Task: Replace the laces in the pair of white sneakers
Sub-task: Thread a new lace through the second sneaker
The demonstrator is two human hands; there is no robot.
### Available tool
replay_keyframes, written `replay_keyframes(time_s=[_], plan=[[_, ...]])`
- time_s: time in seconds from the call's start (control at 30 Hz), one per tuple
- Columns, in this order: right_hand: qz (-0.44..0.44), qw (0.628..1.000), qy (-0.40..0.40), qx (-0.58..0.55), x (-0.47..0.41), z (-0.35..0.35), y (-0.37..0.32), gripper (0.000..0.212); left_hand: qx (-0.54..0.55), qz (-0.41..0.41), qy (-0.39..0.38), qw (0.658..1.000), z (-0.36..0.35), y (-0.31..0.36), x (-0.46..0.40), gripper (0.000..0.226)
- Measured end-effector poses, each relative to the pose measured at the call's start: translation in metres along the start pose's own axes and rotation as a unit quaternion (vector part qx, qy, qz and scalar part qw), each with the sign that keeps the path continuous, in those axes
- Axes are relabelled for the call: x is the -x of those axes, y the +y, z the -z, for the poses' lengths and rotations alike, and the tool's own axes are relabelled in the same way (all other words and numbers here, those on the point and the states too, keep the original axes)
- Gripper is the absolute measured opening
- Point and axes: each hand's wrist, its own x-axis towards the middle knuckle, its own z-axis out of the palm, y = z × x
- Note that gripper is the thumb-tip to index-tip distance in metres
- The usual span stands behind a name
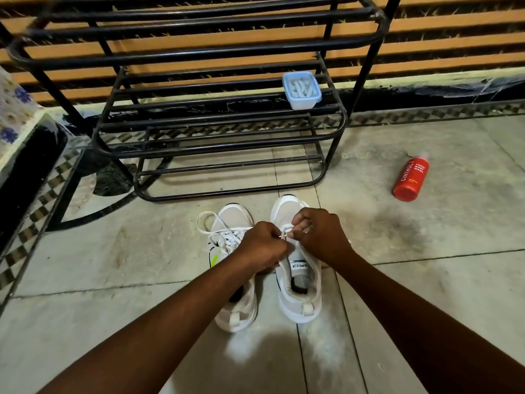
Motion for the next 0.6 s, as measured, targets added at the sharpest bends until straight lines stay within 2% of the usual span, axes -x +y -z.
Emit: replay_keyframes(time_s=[0.17, 0.23, 0.3, 0.33, 0.5, 0.6], plan=[[-0.019, 1.000, 0.010, -0.014, -0.003, -0.011, 0.004, 0.020, 0.012, -0.003, 0.004, 1.000, -0.002, 0.002, 0.002, 0.058], [0.001, 1.000, 0.018, -0.019, -0.003, -0.019, 0.004, 0.019, 0.018, -0.005, 0.009, 1.000, -0.001, 0.002, 0.002, 0.042], [0.011, 0.999, 0.031, -0.025, -0.003, -0.022, 0.003, 0.021, 0.024, -0.019, 0.026, 0.999, 0.001, 0.001, 0.000, 0.015], [0.013, 0.999, 0.041, -0.032, -0.001, -0.021, 0.002, 0.021, 0.017, -0.035, 0.042, 0.998, 0.002, -0.001, -0.004, 0.010], [0.038, 0.985, 0.160, 0.045, 0.034, -0.007, 0.000, 0.022, -0.105, -0.125, 0.098, 0.982, 0.001, -0.012, -0.020, 0.016], [0.110, 0.983, 0.149, 0.013, 0.058, -0.006, 0.011, 0.017, -0.148, -0.160, 0.113, 0.969, -0.004, -0.016, -0.024, 0.027]])
